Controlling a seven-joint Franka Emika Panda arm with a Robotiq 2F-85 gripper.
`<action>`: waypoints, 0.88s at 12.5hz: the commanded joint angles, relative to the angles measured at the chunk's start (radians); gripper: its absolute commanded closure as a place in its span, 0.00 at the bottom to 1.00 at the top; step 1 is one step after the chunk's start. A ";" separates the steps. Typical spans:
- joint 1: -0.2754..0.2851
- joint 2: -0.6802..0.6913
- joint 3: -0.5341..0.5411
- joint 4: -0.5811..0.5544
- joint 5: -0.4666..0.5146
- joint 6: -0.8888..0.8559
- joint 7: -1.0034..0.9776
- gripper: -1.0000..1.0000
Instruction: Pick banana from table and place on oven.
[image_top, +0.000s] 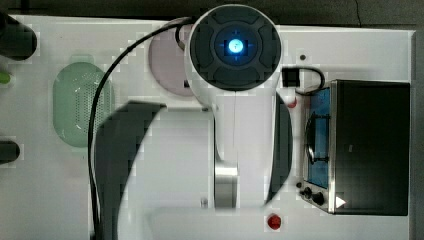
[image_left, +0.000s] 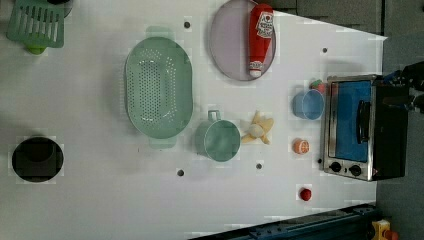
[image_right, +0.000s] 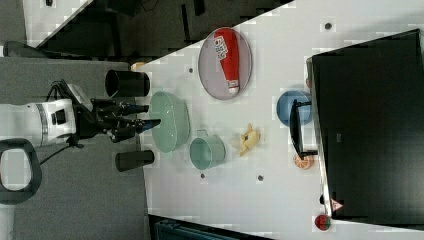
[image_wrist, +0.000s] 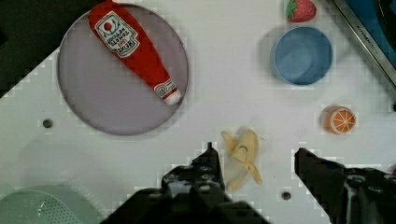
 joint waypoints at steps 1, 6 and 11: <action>-0.043 -0.519 -0.044 -0.264 -0.003 -0.240 0.076 0.21; -0.041 -0.503 -0.034 -0.282 -0.003 -0.234 0.076 0.00; -0.037 -0.393 0.007 -0.383 -0.003 -0.059 0.076 0.00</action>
